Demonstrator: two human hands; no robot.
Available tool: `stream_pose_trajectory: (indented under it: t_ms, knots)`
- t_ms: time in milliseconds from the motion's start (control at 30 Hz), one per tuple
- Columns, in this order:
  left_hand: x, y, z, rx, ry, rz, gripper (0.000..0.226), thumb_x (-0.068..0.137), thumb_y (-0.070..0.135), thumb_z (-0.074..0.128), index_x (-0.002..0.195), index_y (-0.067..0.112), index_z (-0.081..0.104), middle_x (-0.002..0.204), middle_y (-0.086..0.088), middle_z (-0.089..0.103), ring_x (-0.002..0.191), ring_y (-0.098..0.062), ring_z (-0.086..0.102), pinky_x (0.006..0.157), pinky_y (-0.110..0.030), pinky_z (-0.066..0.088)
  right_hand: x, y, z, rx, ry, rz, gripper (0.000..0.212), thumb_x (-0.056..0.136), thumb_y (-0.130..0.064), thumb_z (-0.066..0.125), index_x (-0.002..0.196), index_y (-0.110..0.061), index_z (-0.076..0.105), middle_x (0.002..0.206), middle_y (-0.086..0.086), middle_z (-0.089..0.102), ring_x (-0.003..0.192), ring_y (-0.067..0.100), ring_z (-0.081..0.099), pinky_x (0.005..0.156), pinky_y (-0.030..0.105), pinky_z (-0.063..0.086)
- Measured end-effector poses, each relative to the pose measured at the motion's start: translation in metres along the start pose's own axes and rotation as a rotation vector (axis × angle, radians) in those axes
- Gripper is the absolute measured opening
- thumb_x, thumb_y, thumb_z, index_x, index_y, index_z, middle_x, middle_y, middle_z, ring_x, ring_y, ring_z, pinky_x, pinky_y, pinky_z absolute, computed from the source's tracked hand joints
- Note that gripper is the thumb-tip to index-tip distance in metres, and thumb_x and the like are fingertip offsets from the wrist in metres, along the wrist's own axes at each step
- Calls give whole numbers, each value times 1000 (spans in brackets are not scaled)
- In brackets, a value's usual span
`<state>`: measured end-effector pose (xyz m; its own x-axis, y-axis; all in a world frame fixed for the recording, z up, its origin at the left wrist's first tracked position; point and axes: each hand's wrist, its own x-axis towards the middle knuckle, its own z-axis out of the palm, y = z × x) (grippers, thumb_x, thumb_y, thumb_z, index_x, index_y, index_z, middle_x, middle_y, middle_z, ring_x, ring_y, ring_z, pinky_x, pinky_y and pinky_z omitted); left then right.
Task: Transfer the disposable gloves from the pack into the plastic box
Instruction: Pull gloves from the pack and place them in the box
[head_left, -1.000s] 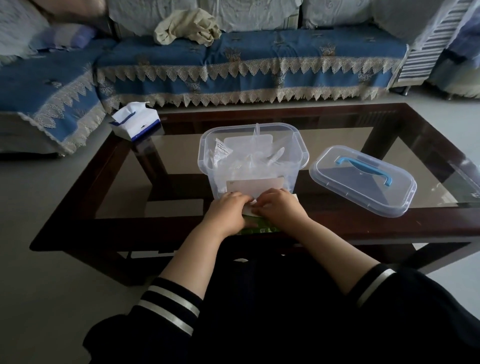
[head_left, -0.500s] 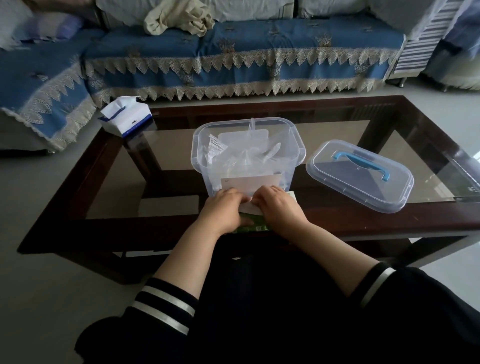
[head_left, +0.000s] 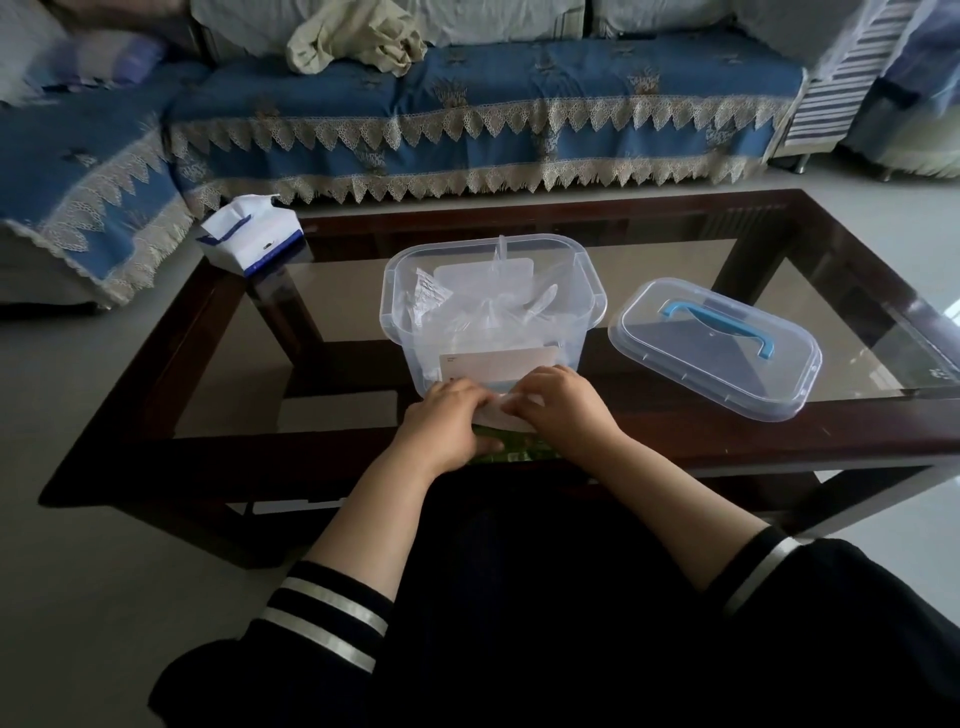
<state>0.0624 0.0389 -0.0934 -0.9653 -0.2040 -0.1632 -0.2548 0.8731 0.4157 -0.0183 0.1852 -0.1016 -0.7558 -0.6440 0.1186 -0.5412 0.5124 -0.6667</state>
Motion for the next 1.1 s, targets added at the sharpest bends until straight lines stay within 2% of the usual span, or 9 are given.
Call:
stream_pose_trajectory:
  t_ms: [200, 300, 434, 600, 800, 867, 1000, 1034, 1100]
  knots:
    - [-2, 3, -4, 14, 7, -55, 63, 77, 37, 80, 131, 21, 51, 132, -1, 51, 125, -25, 46, 100, -44, 42, -6, -10, -17, 581, 186, 157, 6, 84, -16, 71, 79, -12, 71, 69, -7, 64, 66, 3, 56, 69, 20, 44]
    - [-3, 3, -6, 79, 11, -29, 57, 80, 38, 77, 129, 22, 54, 129, 2, 53, 123, -23, 49, 97, -42, 43, -10, -17, -31, 905, 303, 160, 9, 87, -9, 67, 79, -13, 70, 71, -5, 67, 69, 5, 61, 74, 20, 52]
    - [-4, 3, -8, 88, 29, 0, 54, 80, 39, 77, 128, 28, 55, 129, 8, 54, 119, -17, 51, 96, -40, 43, -12, -21, -40, 1079, 354, 151, 10, 88, -7, 62, 83, -10, 70, 72, -5, 70, 73, 8, 64, 81, 28, 54]
    - [-1, 5, -7, 136, 18, 17, 55, 81, 40, 75, 131, 29, 55, 130, 8, 52, 120, -17, 51, 96, -38, 43, -11, -25, -38, 1079, 350, 126, 9, 88, -8, 62, 83, -11, 70, 73, -6, 70, 74, 8, 63, 78, 27, 55]
    - [-5, 1, -3, 44, -38, 40, 44, 89, 25, 68, 131, 27, 56, 133, 2, 53, 126, -22, 48, 100, -39, 43, -11, -22, -29, 816, 264, 118, 5, 85, -14, 70, 82, -18, 72, 79, -2, 70, 76, 7, 63, 79, 25, 53]
    - [-12, -1, -7, -91, 123, -44, 31, 96, 14, 56, 125, 23, 60, 124, -1, 61, 112, -23, 58, 87, -32, 49, -15, -16, -28, 802, 283, 139, 5, 86, -14, 70, 84, -19, 72, 81, -6, 71, 76, 2, 64, 79, 22, 51]
    - [-29, 19, -36, -341, 840, -80, 25, 103, 27, 42, 105, 11, 62, 93, 0, 66, 82, -14, 63, 62, -12, 40, -22, -7, -27, 804, 315, 158, 9, 87, -16, 68, 84, -24, 71, 87, -8, 72, 84, 6, 66, 88, 27, 53]
    - [-31, 27, -45, -399, 848, -61, 36, 102, 39, 38, 101, 12, 61, 91, -1, 66, 80, -16, 63, 61, -16, 44, -23, -7, -28, 786, 320, 144, 10, 87, -15, 67, 84, -24, 71, 87, -8, 71, 83, 4, 65, 87, 25, 53]
    - [-27, 44, -59, -407, 597, -46, 69, 90, 66, 23, 97, 9, 61, 92, -7, 67, 80, -23, 64, 66, -33, 51, -24, -9, -27, 760, 326, 106, 11, 87, -13, 67, 84, -23, 69, 88, -7, 69, 80, -3, 63, 83, 18, 51]
